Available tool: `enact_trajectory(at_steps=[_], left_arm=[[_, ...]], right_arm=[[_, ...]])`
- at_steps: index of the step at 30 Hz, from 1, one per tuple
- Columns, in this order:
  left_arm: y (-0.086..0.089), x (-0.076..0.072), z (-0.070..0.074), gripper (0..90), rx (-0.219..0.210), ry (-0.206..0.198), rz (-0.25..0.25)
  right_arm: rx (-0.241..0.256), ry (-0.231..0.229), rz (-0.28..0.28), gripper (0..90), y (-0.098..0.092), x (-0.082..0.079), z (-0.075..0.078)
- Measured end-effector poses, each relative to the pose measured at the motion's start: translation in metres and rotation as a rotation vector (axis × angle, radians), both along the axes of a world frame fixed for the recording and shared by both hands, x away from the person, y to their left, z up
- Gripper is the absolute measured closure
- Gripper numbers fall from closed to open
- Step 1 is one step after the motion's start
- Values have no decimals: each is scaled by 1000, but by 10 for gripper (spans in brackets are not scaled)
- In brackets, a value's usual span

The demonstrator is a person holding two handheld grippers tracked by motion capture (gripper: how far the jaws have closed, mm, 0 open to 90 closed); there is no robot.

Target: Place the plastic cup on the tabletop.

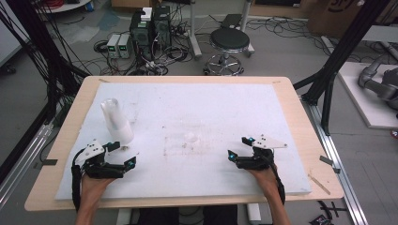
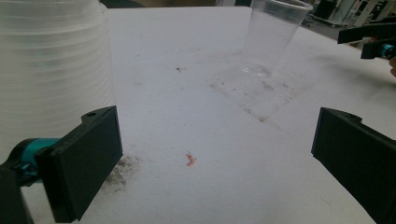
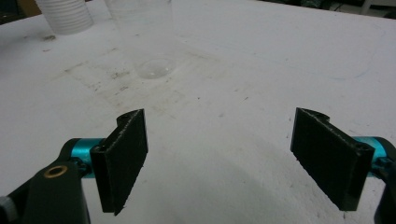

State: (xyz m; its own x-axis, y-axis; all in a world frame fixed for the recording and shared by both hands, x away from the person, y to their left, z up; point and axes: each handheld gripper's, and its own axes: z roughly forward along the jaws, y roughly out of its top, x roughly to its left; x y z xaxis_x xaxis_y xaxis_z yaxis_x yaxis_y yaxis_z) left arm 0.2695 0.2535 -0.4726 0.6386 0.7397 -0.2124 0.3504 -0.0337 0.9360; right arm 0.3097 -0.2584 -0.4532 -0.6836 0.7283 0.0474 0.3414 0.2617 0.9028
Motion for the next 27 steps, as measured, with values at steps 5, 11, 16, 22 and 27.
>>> enact_trajectory(at_steps=[5, 11, 16, 22, 27], left_arm=[[0, 0, 0, 17, 8, -3, -1], [-1, 0, 0, 18, 13, 1, 1], [-2, -1, 0, 17, 21, -2, 3], [-3, -2, 1, 18, 32, -19, 9], [-4, -3, 1, 18, 43, -21, 14]], right_arm=[[12, 1, -3, 191, -1, 0, -1], [24, -3, 0, 191, -2, -1, -1], [25, -2, 1, 191, -2, -1, -1], [17, 11, 7, 191, -1, 0, -1], [15, 6, 8, 192, -1, 0, -2]])
